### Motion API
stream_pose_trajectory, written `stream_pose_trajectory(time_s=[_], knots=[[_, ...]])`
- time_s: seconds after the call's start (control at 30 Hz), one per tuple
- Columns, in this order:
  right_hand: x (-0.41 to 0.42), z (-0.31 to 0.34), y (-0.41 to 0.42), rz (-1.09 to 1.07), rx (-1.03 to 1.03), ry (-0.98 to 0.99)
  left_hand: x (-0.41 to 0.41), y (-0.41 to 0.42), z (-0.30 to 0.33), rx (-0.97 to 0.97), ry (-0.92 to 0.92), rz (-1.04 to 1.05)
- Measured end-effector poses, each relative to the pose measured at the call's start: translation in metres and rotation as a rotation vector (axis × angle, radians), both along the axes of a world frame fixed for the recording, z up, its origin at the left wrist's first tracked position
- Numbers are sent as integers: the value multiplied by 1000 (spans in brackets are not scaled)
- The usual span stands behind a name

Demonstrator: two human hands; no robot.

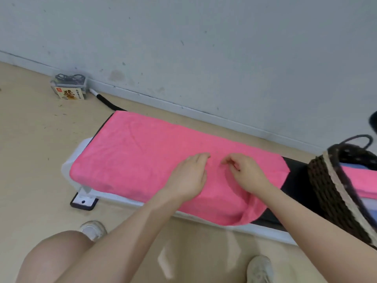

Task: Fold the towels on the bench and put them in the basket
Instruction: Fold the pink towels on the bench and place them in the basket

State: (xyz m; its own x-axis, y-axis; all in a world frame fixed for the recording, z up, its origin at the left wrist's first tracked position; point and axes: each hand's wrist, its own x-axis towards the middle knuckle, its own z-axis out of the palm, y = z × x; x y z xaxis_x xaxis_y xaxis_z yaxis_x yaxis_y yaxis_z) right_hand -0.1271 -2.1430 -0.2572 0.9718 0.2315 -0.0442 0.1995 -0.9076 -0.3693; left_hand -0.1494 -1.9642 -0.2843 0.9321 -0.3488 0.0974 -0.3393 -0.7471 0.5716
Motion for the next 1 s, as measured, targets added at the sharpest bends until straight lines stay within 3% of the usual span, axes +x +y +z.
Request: stream_pose_trajectory(time_s=[0.1, 0.3, 0.57, 0.77, 0.9, 1.0], knots=[[-28, -3, -53, -246, -27, 97, -5, -52, -1, 24, 76, -98], [-45, -18, -74, -388, 93, 129, -19, -102, -17, 206, 222, -61], [-34, -13, -101, -193, -161, 228, -35, -110, -16, 291, 321, 11], [-78, 16, -146, -177, -31, 217, -36, -113, -15, 390, 274, 40], [-98, 23, -164, -163, -489, 499, -36, -116, -12, 577, 212, -17], [-89, 24, -166, -256, -283, 345, -31, -122, -2, 599, 147, -30]])
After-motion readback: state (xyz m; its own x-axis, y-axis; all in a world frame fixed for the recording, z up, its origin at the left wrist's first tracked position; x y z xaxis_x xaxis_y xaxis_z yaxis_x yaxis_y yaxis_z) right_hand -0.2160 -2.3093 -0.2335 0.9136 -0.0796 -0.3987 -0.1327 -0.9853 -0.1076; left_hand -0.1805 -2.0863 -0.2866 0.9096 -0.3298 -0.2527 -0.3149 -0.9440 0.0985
